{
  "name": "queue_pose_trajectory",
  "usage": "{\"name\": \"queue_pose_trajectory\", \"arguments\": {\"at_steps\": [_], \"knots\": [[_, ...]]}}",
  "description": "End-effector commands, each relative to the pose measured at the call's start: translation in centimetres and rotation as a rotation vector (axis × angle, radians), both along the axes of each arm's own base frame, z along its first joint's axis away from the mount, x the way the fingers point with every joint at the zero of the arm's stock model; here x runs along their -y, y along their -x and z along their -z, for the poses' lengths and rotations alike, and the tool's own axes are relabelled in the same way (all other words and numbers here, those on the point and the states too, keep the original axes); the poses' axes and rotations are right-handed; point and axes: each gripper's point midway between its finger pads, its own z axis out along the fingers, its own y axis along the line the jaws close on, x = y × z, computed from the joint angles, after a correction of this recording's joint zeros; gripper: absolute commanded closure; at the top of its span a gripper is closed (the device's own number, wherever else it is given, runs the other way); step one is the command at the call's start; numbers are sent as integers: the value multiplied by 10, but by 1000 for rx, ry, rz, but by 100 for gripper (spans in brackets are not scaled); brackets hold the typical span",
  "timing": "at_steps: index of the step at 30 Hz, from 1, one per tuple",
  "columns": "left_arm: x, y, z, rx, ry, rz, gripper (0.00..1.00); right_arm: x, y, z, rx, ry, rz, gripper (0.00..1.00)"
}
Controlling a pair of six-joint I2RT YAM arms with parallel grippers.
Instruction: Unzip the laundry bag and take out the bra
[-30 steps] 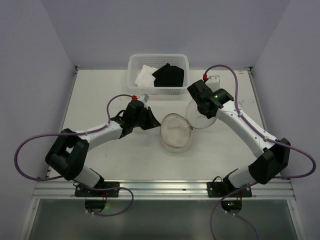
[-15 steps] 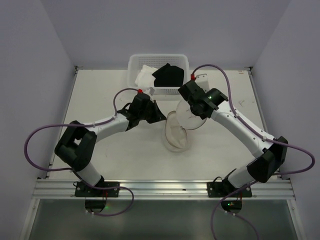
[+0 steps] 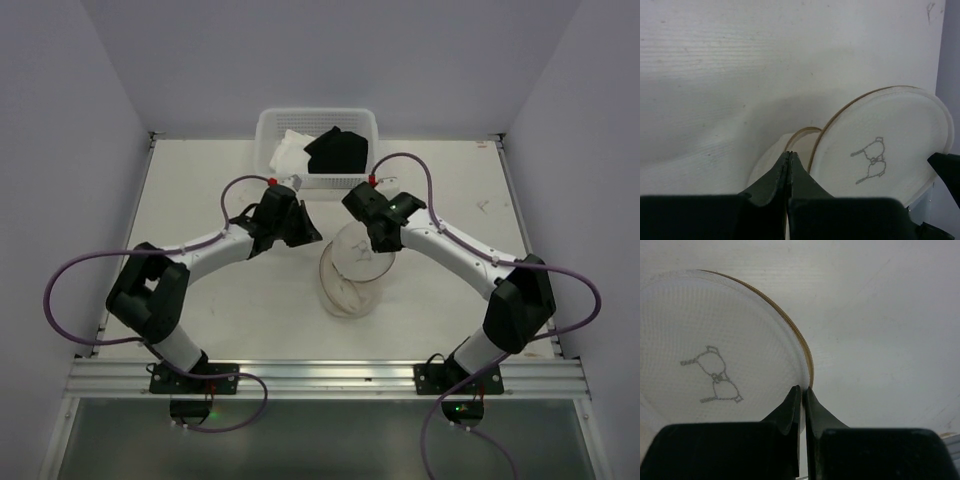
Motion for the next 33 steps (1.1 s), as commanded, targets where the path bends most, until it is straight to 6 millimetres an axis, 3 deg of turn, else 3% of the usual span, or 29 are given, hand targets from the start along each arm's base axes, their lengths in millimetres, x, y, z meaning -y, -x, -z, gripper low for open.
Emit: {"name": "queue_pose_trajectory", "arguments": {"at_steps": [1,2,5,6,8,12,15,19,25,29,30,32,33], "knots": [[-33,-3,-14,50,-41,-48,100,5,11,14,0,-170,172,100],[-35,-2,-15,53,-44,-47,100,16,19,26,-21,-154,198,100],[-35,5,-20,60,-40,-14,100,35,24,27,-1,-173,249,100],[-31,9,-24,60,-19,12,83,35,20,24,19,-189,241,100],[-23,13,-31,66,19,52,60,32,17,16,41,-236,207,100],[-8,18,-37,66,51,107,44,26,15,20,17,-289,205,98],[1,21,-32,63,41,133,41,10,14,33,-14,-364,225,100],[-3,22,-16,29,7,120,40,-12,17,46,-54,-487,234,100],[-7,28,14,-26,-39,124,44,-3,13,49,-34,-471,262,100],[-14,33,35,-63,-93,121,60,6,14,57,-47,-469,304,100],[-19,34,41,-73,-120,110,70,7,15,58,-49,-471,309,100],[-23,36,50,-87,-149,108,80,12,17,61,-54,-467,326,100],[-27,35,53,-89,-169,97,92,14,18,62,-55,-468,330,100]]}}
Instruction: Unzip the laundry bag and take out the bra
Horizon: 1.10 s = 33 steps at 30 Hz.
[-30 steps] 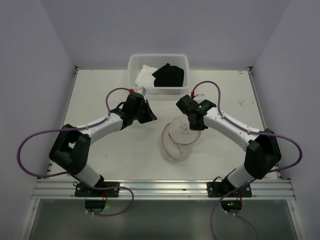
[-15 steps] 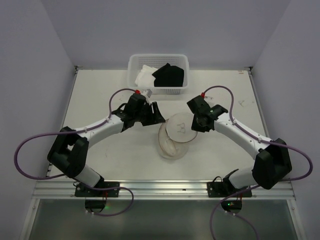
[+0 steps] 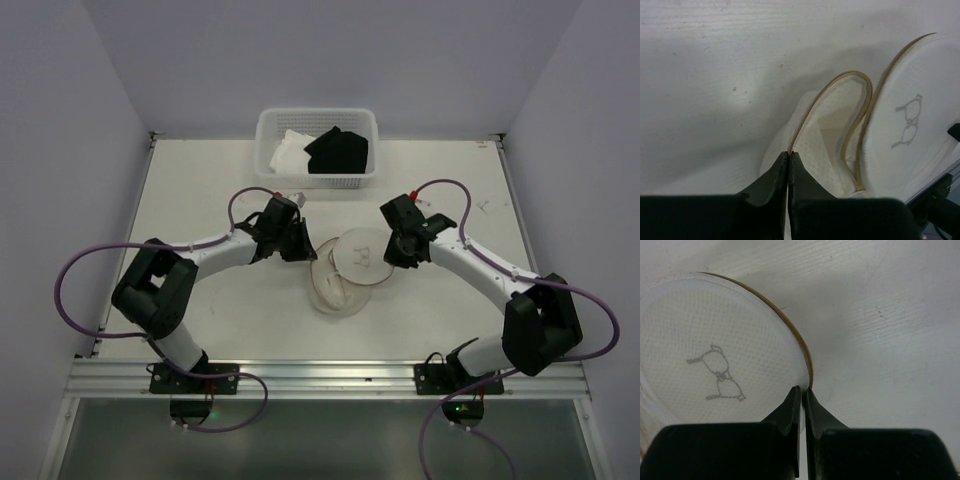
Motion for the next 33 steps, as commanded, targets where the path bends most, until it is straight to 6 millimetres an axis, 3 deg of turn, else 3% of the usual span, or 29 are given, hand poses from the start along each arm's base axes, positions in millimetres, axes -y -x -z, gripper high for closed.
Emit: {"name": "queue_pose_trajectory", "arguments": {"at_steps": [1,7,12,14,15,16,17,19,20,23,24,27,29,30,33], "knots": [[-14,4,17,-4,-93,-4,100,4,0,1,11,-27,46,100],[-53,-22,18,56,-231,-96,100,8,9,6,10,-40,50,100],[-72,-54,-3,152,-286,-130,100,-9,22,20,-30,-145,15,100],[-64,-68,-24,220,-275,-92,89,-19,20,23,-31,-194,1,97],[-61,-72,-31,245,-269,-81,76,-24,20,22,-36,-217,-11,94],[-55,-78,-46,295,-267,-56,70,-28,18,23,-38,-233,-16,91],[-53,-81,-52,318,-270,-47,57,-31,17,23,-42,-242,-23,80],[-47,-86,-69,379,-287,-28,45,-34,15,23,-51,-244,-35,65],[-45,-87,-74,394,-286,-25,36,-36,12,19,-40,-249,-40,51],[-36,-83,-92,427,-285,-15,26,-30,8,8,-4,-238,-34,34],[-35,-81,-95,429,-295,-18,20,-28,9,5,5,-235,-34,23],[-16,-68,-111,452,-312,-6,17,-6,11,-6,37,-194,6,11],[-1,-61,-118,466,-315,3,17,20,10,-11,82,-156,68,8],[17,-53,-126,493,-311,23,17,29,12,-11,85,-147,90,7],[59,-34,-128,508,-313,70,20,65,16,-9,106,-149,196,2]]}}
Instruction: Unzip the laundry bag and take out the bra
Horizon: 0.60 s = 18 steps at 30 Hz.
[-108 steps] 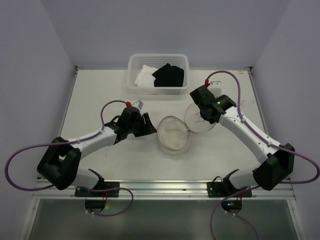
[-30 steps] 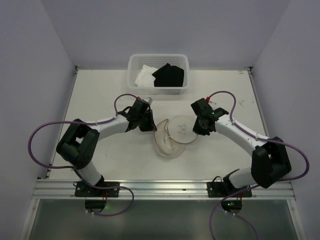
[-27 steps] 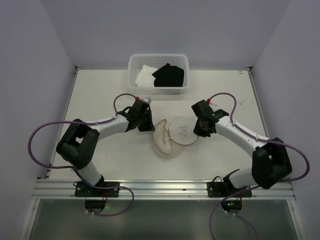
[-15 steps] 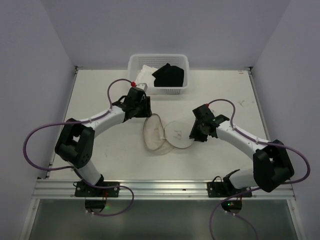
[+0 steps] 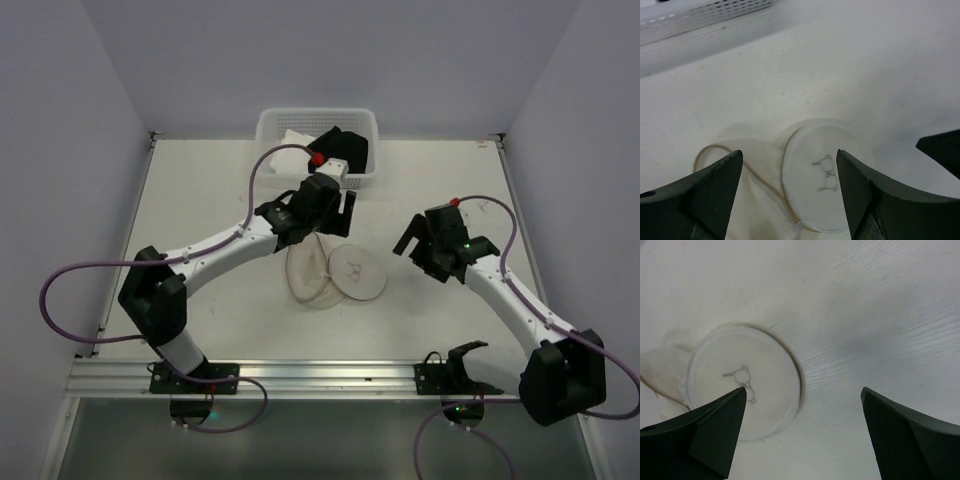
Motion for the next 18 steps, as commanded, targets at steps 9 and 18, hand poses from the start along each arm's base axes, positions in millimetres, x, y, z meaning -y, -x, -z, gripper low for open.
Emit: {"name": "queue_pose_trajectory", "arguments": {"at_steps": [9,18], "knots": [[125,50,44,-15,-132,149,29,82,38,20,-16,63,273,1],[152,89,107,-94,-225,249,41,92,54,32,-32,43,316,1]]}}
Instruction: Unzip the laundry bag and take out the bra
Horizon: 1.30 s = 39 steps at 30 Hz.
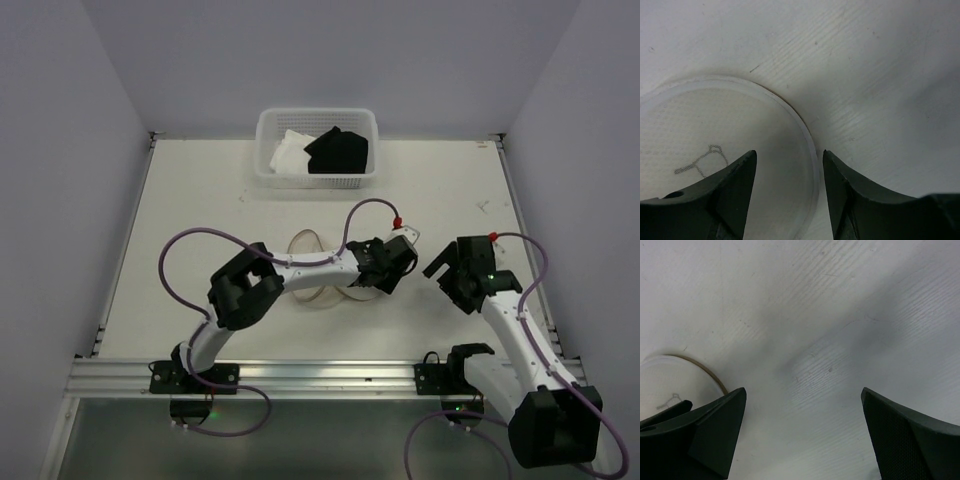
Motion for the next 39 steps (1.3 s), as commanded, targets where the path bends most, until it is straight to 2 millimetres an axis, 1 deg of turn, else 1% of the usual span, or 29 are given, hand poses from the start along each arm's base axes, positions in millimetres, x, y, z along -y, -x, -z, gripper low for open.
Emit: {"name": "queue_pose_trajectory", "arguments": {"at_steps": [1,4,7,9,10,12,13,16,17,20,21,22,23,24,26,28,29,30,39], "knots": [[16,5,-16,21,37,6,41,5,2,-2,11,4,25,1],[19,18,-9,4,28,30,44,6,2,-3,16,3,28,1],[18,27,1,-22,17,38,48,3,4,-1,7,-8,21,1],[17,31,6,-33,9,41,53,2,4,0,1,-16,19,1],[14,32,10,-38,1,39,58,2,4,0,1,-16,17,1],[12,33,13,-43,-3,32,65,2,4,0,5,-15,20,1],[11,33,14,-44,-5,30,70,2,4,-1,8,-17,17,1],[9,32,20,-45,-15,22,83,2,4,-1,13,-16,18,1],[10,32,20,-45,-13,22,85,2,4,-1,15,-17,17,1],[10,32,26,-52,-22,23,85,2,4,-2,19,-18,15,1],[7,31,30,-46,-37,15,83,2,4,-3,20,-18,15,1],[4,30,32,-43,-50,6,79,2,4,-2,20,-18,17,1],[2,30,33,-41,-60,-2,77,2,4,-4,28,-20,16,1],[-2,29,33,-30,-69,-12,76,1,5,-3,28,-20,12,1],[-4,27,31,-19,-64,-19,71,0,5,-3,27,-25,8,1],[-7,24,25,4,-65,-33,68,0,4,-4,31,-25,4,1],[-8,23,23,13,-63,-38,68,-1,5,-4,31,-27,3,1],[-9,20,16,32,-56,-44,68,-1,5,-3,28,-28,2,1],[-30,14,21,72,-117,-78,67,-2,4,-4,40,-33,-2,1]]}}
